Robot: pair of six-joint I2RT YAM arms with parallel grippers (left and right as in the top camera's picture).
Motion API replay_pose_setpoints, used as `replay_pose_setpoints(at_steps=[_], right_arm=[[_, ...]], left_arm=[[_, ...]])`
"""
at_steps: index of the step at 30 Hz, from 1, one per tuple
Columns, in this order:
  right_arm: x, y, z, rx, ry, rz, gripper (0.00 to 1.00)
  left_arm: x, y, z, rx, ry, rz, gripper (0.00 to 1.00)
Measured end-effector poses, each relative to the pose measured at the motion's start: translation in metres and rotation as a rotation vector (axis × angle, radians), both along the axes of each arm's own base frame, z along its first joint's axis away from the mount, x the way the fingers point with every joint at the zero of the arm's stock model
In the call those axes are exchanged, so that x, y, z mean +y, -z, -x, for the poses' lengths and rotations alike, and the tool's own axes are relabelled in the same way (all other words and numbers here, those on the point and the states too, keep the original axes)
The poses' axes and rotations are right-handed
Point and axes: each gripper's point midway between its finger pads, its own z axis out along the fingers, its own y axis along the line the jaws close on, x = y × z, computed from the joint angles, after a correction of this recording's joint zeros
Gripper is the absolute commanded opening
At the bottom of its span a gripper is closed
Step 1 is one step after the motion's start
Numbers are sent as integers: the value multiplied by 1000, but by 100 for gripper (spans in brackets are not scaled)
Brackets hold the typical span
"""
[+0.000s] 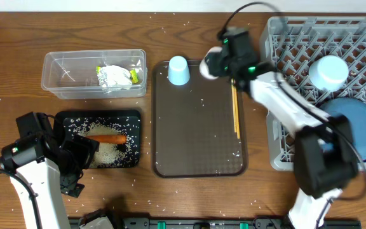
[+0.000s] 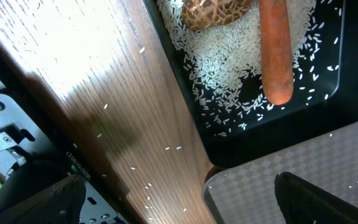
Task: Sort waste into correct bins and load items into the dishwasher rack
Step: 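Carry the white cup right and set it in the rack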
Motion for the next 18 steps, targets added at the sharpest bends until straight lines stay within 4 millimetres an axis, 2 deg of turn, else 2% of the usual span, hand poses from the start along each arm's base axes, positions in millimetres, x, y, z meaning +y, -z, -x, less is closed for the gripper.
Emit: replay_pose_setpoints(at_steps=[3,5,8,11,15,18], right_arm=[[-38,-45,-4,-63,69,-24,57],[-74,-68,-4,-89,136,-28,57],[-139,-95,-2,-118,261,-29,58],[-215,-107,7,-117,414,-19,57],[-320,-108,28,-110,624,2,59],[-384,-107,50,-105,737,34,60]], left_arm=[[0,0,0,0,0,0,98],[0,0,0,0,0,0,98],[0,0,0,0,0,0,98],[0,0,0,0,0,0,98],[0,0,0,0,0,0,98],[0,0,0,0,0,0,98]])
